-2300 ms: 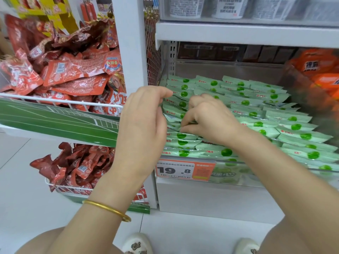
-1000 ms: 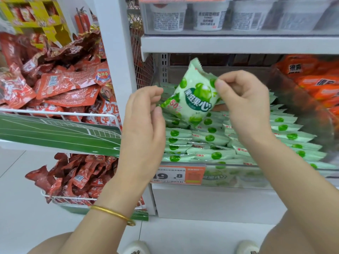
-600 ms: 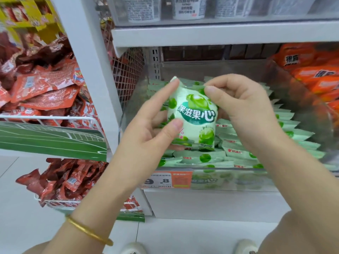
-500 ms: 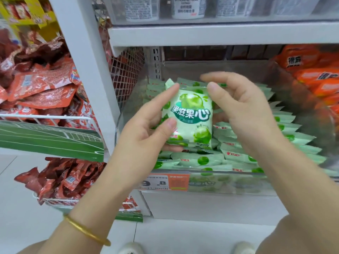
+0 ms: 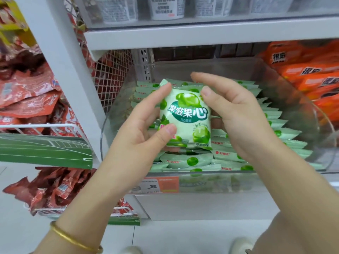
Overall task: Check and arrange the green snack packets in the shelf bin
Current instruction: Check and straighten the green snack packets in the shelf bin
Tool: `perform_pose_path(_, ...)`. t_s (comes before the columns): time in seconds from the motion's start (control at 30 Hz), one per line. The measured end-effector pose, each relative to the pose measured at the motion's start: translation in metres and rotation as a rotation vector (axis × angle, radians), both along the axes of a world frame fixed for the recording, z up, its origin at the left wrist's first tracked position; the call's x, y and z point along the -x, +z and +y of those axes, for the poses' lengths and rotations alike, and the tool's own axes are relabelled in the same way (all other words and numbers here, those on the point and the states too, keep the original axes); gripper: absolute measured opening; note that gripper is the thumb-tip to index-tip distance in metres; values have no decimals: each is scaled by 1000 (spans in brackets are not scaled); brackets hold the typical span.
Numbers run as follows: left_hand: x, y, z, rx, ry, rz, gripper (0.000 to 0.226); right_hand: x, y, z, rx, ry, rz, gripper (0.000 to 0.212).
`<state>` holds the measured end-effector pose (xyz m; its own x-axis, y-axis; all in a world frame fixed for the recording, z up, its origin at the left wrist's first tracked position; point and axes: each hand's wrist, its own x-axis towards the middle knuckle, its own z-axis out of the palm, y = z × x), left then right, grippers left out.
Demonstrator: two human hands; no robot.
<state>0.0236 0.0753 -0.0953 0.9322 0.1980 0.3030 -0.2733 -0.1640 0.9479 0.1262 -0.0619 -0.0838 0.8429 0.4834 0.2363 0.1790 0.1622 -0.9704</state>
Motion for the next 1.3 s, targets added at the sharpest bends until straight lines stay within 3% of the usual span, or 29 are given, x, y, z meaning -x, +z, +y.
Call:
perform_pose_path(0.17,-3,-4,0,-87,28,-17,54,2,0,2,14,-53,37,15)
perform_pose_path(0.33,-5,-9,7,-678,439,-135,33,5,-2,7,-37,-128,100,8)
perform_pose_path(0.4,-3,-7,6,-793,485,-117,44,7,-1,8,-87,-79,132,5)
perform_pose_path(0.5,-1,-5,1,-759,403,-2,76,10,0,7,-147,36,148,23)
perform_pose_path(0.57,0,-5,0,-730,371,25,83,11,0,6,-148,107,148,33)
perform_pose_path(0.67,1,0,0,-547,330,10,65,8,1,4,-135,151,143,42)
perform_pose_path(0.8,5,9,2,-143,244,9,23,2,3,1,20,29,-96,17)
perform_pose_path(0.9,7,13,0,29,161,50,26,1,0,3,-35,-7,-58,13)
perform_pose_path(1.03,8,14,-4,57,93,64,40,2,0,6,-59,-53,-8,28)
perform_pose_path(1.3,8,12,-1,26,94,57,42,5,1,8,-105,-27,-10,25)
